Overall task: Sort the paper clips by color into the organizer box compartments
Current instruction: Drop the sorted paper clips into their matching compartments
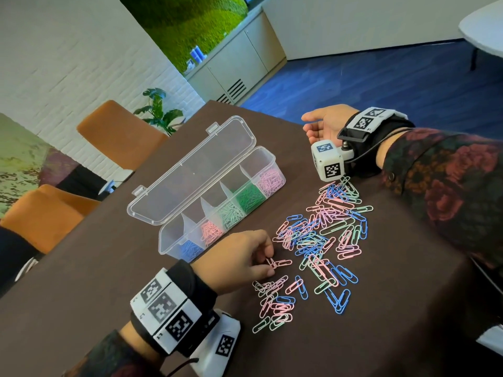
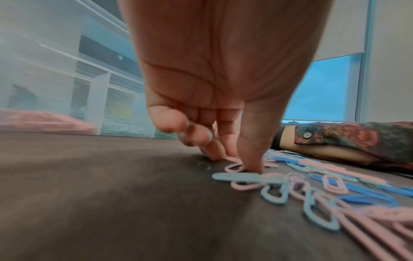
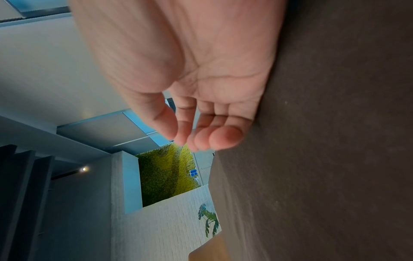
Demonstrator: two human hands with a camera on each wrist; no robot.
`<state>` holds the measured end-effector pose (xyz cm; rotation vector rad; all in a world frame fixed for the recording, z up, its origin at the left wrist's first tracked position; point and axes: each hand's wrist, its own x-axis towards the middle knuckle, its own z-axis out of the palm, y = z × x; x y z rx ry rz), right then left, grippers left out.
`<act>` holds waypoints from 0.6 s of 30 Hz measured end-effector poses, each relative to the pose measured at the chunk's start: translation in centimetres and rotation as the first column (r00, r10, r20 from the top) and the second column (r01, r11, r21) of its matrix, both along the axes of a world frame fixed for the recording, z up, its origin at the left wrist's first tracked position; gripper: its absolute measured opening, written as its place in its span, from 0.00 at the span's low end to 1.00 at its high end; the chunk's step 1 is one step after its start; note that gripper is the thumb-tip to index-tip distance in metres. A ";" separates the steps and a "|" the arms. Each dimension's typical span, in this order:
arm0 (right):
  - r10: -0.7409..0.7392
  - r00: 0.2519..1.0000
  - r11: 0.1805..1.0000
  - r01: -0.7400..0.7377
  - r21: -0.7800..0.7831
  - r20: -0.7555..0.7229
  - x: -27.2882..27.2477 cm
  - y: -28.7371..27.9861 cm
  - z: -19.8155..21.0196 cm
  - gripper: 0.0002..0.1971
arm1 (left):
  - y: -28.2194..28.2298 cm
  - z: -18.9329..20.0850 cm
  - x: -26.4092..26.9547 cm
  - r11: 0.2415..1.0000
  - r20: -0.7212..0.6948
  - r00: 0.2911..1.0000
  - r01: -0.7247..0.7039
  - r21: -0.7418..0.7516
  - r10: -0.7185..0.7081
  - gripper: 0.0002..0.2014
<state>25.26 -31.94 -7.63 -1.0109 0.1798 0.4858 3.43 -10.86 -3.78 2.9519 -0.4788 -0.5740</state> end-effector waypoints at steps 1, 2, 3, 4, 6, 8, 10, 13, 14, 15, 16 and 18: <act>0.000 1.000 1.000 0.000 0.001 0.000 0.0 0.0 0.0 0.09 | 0.0 0.0 0.0 1.000 0.007 1.000 0.006 0.008 -0.006 0.08; -0.003 1.000 1.000 0.003 0.001 0.001 -0.1 0.0 0.1 0.09 | 0.0 -0.1 0.0 1.000 0.007 1.000 0.013 0.002 -0.013 0.06; -0.007 1.000 1.000 0.007 0.001 0.000 -0.1 0.0 0.0 0.08 | 0.0 -0.2 0.0 1.000 0.003 1.000 0.023 -0.003 -0.023 0.05; -0.009 1.000 1.000 0.009 0.000 -0.003 -0.1 0.1 0.0 0.08 | 0.1 -0.2 -0.1 0.999 0.000 0.999 0.037 0.000 -0.037 0.05; -0.006 1.000 1.000 0.006 -0.002 -0.010 -0.2 0.1 0.1 0.09 | 0.1 -0.3 -0.1 0.998 0.008 0.998 0.063 0.019 -0.063 0.06; -0.003 1.000 1.000 0.003 -0.004 -0.013 -0.2 0.1 0.1 0.10 | 0.3 -0.2 -0.2 0.997 0.019 0.997 0.071 -0.003 -0.071 0.07; -0.007 1.000 1.000 0.007 0.000 -0.013 -0.3 0.1 0.2 0.09 | 0.8 0.0 -0.1 0.997 0.004 0.998 0.065 -0.041 -0.065 0.13; -0.015 1.000 1.000 0.015 0.001 -0.018 -0.3 0.1 0.1 0.08 | 1.4 0.3 0.2 0.999 -0.025 0.998 0.050 -0.018 -0.050 0.17; -0.014 1.000 1.000 0.014 -0.001 -0.019 -0.3 0.1 0.1 0.08 | 1.5 0.4 0.3 0.999 -0.024 0.999 0.048 -0.001 -0.048 0.16; -0.012 1.000 1.000 0.012 -0.002 -0.020 -0.3 0.1 0.1 0.08 | 1.6 0.3 0.3 0.999 -0.022 0.998 0.051 0.014 -0.050 0.14; -0.009 1.000 1.000 0.009 -0.002 -0.022 -0.3 0.1 0.1 0.08 | 1.6 0.3 0.3 0.998 -0.021 0.998 0.055 0.029 -0.054 0.11; -0.003 1.000 1.000 0.003 0.001 -0.025 -0.3 0.0 0.2 0.09 | 1.5 0.2 0.1 0.997 -0.023 0.998 0.060 0.056 -0.059 0.07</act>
